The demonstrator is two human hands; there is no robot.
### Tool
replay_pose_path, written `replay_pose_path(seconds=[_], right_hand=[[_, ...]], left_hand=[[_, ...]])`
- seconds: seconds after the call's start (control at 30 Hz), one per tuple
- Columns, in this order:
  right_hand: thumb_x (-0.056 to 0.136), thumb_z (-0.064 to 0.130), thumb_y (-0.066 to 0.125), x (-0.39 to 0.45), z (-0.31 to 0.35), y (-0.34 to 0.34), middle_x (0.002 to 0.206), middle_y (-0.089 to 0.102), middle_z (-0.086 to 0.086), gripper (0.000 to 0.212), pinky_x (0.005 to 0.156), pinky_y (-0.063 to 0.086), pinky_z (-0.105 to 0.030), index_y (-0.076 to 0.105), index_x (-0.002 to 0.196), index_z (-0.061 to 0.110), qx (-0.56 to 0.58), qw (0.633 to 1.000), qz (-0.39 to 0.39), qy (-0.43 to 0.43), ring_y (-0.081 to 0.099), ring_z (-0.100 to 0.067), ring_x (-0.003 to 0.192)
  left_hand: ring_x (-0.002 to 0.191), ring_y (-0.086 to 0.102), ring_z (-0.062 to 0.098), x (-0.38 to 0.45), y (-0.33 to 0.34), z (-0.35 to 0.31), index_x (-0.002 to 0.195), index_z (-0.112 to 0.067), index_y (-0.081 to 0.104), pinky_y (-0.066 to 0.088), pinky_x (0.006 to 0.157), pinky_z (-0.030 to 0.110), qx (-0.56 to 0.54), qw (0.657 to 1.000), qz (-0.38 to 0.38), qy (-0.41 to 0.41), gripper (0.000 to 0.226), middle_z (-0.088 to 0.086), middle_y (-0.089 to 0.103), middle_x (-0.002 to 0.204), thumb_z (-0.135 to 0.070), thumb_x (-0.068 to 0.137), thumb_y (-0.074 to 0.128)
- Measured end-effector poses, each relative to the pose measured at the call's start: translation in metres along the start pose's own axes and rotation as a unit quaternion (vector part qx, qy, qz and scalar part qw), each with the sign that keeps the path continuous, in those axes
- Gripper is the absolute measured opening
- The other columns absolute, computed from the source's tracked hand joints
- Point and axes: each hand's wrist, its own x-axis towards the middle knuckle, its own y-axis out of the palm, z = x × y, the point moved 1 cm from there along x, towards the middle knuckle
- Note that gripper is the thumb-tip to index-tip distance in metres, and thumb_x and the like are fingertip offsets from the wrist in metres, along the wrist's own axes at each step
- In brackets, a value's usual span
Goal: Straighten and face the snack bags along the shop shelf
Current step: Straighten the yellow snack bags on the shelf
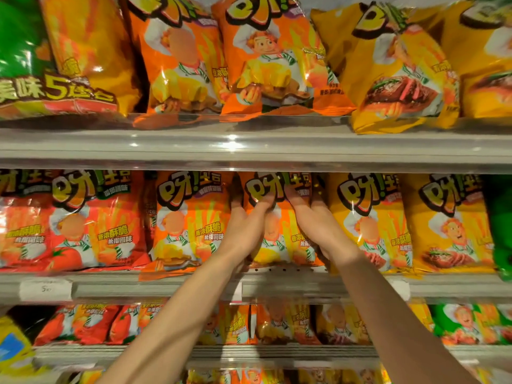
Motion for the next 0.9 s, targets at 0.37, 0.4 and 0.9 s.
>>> replay_pose_path(seconds=[0.37, 0.4, 0.9], right_hand=[[0.061, 0.094, 0.053, -0.007, -0.007, -0.004, 0.14, 0.052, 0.005, 0.116, 0.103, 0.042, -0.038, 0.031, 0.149, 0.022, 0.048, 0.998, -0.018, -0.023, 0.051, -0.017, 0.127], [0.059, 0.096, 0.054, -0.007, -0.007, -0.004, 0.142, 0.053, 0.005, 0.119, 0.107, 0.042, -0.041, 0.032, 0.15, 0.023, 0.052, 0.998, -0.013, -0.015, 0.05, -0.019, 0.13], [0.066, 0.089, 0.057, -0.016, -0.009, 0.005, 0.081, 0.063, 0.035, 0.057, 0.067, 0.037, -0.012, 0.058, 0.096, 0.04, 0.07, 0.996, -0.043, -0.018, 0.057, 0.018, 0.077]], left_hand=[[0.122, 0.059, 0.027, 0.009, -0.002, 0.004, 0.144, -0.028, 0.04, 0.049, 0.102, 0.048, 0.0, 1.0, 0.012, -0.017, 0.1, 0.006, 0.062, 0.134, -0.077, 0.061, 0.065], [0.121, 0.06, 0.031, 0.012, -0.003, 0.004, 0.143, -0.027, 0.041, 0.05, 0.1, 0.049, -0.006, 1.0, 0.003, -0.026, 0.1, 0.012, 0.061, 0.135, -0.076, 0.059, 0.065], [0.115, 0.063, 0.013, 0.01, 0.003, 0.008, 0.151, -0.026, 0.035, 0.047, 0.099, 0.041, -0.029, 0.999, -0.022, 0.012, 0.102, -0.004, 0.056, 0.139, -0.073, 0.067, 0.069]])
